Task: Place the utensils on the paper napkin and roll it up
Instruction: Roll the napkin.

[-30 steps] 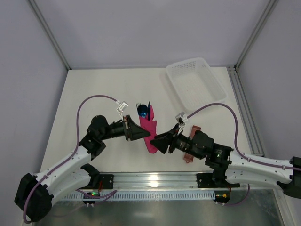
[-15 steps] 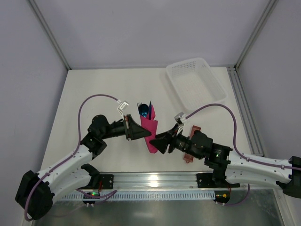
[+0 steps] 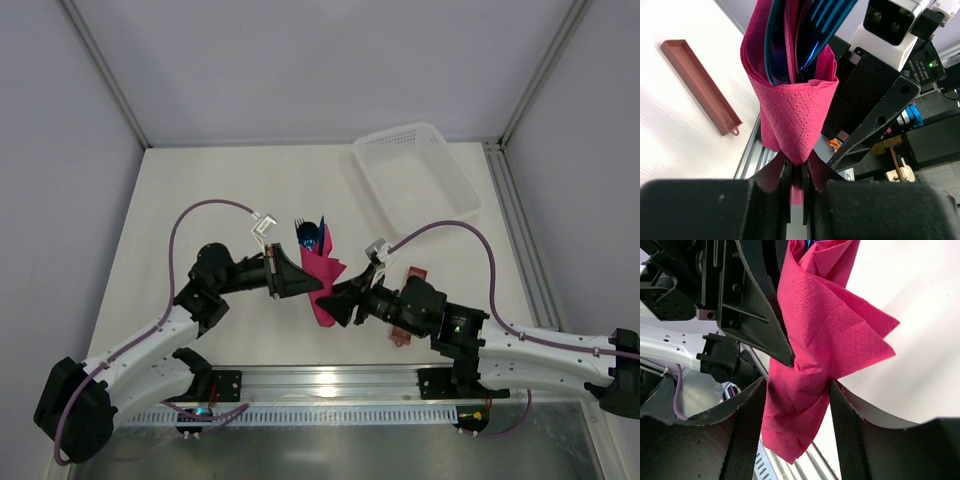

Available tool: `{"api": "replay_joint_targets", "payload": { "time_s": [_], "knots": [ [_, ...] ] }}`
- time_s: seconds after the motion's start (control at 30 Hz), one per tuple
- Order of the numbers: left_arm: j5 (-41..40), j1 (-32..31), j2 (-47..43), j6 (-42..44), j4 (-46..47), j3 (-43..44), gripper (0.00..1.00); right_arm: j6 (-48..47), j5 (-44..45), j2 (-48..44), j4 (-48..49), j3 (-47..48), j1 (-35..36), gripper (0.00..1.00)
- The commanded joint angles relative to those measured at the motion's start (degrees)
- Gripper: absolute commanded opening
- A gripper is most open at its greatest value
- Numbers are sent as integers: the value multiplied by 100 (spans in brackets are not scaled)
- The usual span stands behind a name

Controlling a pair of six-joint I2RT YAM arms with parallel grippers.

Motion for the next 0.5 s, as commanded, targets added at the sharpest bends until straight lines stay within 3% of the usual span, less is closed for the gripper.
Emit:
{"api": "replay_joint_targets", "payload": {
  "time_s": [0.0,0.37,0.47],
  "knots": [
    [194,-37,-8,-90,792,99,0,-130,-173,35,592,25,40,56],
    [510,-63,133,-134,1055,64,0,-420,-384,35,1129,-213,40,54],
    [546,-64,115,-126,1090,55,0,-447,-437,-26,1305,-275,40,46]
  ]
}}
